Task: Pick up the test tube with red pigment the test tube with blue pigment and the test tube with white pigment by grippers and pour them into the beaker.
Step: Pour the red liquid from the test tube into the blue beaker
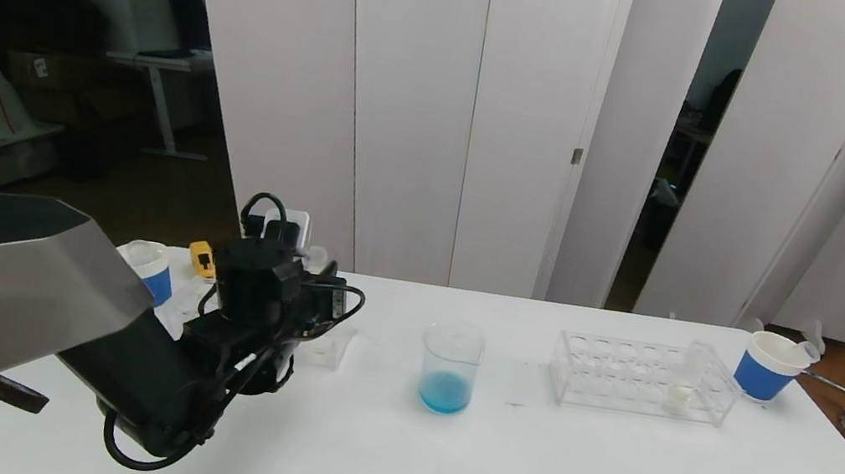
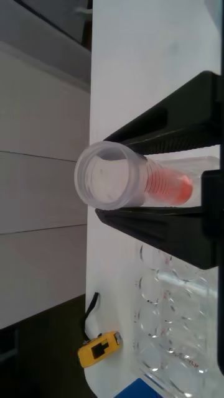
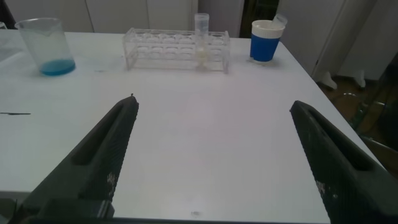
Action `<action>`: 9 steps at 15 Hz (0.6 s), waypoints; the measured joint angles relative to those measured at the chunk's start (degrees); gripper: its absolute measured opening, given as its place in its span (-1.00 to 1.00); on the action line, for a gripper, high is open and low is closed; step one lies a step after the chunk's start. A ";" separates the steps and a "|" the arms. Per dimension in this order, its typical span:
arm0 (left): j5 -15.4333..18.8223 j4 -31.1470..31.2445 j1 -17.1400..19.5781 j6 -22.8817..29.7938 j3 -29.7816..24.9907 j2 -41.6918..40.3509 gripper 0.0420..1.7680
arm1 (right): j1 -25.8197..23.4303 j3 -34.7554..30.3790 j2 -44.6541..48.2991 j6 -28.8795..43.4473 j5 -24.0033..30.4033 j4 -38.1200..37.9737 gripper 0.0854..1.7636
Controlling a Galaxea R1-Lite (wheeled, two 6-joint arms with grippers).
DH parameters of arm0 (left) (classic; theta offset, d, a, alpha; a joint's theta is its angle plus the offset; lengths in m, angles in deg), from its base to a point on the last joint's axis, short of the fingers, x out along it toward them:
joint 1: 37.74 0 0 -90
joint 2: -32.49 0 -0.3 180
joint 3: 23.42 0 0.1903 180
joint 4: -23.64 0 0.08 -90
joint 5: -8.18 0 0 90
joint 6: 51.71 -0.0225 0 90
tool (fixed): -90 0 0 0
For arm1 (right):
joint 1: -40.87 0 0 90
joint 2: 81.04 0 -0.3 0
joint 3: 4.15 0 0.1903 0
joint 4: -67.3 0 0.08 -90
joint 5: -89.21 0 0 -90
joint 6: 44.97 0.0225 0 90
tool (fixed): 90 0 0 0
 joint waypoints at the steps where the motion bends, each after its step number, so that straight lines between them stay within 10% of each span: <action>1: 0.24 0.46 -0.09 -1.02 -0.44 -1.62 -0.39 | -0.02 0.00 0.00 0.00 -0.02 0.00 0.98; 5: 3.04 5.36 -0.67 -3.90 -0.94 -8.73 -0.39 | 0.00 0.00 0.00 0.00 0.00 0.00 0.98; 9: 21.00 17.20 -2.29 -4.07 0.50 -17.75 -0.39 | 0.00 0.00 0.00 0.00 0.00 0.00 0.98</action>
